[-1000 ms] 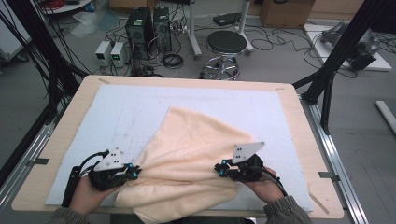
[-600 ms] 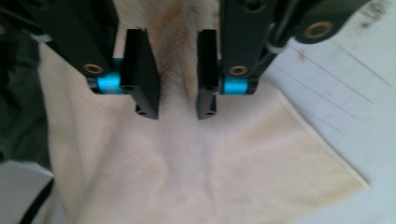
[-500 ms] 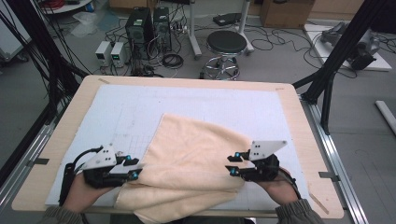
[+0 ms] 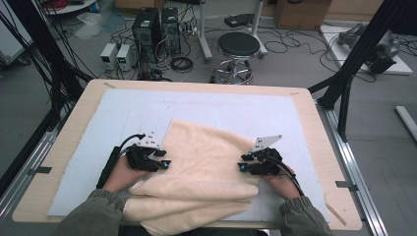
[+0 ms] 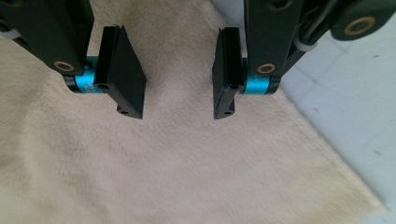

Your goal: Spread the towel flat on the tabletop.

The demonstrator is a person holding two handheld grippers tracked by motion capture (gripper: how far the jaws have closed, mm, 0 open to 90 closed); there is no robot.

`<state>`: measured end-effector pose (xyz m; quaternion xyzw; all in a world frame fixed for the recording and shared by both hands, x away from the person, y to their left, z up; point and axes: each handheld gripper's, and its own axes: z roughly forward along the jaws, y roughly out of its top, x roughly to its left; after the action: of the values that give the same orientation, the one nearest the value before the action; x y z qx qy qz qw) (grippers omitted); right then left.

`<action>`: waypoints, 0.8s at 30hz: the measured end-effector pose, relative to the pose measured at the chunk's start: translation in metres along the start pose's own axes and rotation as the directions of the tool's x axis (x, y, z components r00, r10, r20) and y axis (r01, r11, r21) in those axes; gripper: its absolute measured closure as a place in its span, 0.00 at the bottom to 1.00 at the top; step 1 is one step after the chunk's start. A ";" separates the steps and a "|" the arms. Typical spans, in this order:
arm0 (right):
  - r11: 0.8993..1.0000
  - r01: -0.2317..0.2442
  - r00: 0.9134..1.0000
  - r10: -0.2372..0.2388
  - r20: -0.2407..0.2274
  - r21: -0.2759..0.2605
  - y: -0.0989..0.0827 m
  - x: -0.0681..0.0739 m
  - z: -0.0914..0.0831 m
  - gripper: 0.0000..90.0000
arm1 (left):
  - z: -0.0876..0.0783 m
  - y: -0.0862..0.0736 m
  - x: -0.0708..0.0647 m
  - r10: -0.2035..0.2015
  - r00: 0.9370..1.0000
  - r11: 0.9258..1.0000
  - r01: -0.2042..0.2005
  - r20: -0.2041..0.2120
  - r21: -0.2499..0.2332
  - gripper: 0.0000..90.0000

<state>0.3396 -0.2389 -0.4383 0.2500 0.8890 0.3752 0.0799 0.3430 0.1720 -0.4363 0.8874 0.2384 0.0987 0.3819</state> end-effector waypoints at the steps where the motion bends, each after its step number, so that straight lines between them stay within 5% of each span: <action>1: 1.000 0.008 1.000 -0.008 -0.005 -0.009 0.000 -0.001 0.000 0.80 | 0.000 0.000 0.000 0.001 1.000 1.000 -0.001 0.000 -0.001 0.65; 5: 1.000 0.005 1.000 -0.005 -0.031 -0.010 0.002 -0.004 0.003 0.94 | -0.001 0.003 -0.003 0.018 0.999 1.000 -0.018 -0.032 0.018 0.93; 10: 0.999 0.031 0.999 -0.031 -0.023 -0.031 0.015 0.000 0.002 0.95 | -0.011 0.002 -0.007 0.006 0.999 1.000 -0.005 -0.053 0.027 0.96; 18: 0.989 0.106 0.992 -0.112 -0.060 -0.106 0.038 0.025 -0.020 0.95 | -0.064 -0.016 -0.024 -0.005 0.999 0.999 0.003 -0.051 -0.045 0.96; 24: 0.983 0.176 0.969 -0.182 -0.165 -0.053 0.026 0.062 -0.027 0.94 | -0.085 -0.032 -0.049 0.017 1.000 0.999 -0.016 0.004 -0.051 0.96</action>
<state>0.2879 -0.2090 -0.3981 0.1345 0.9043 0.4029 0.0424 0.2591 0.2197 -0.4005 0.8795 0.2277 0.1061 0.4042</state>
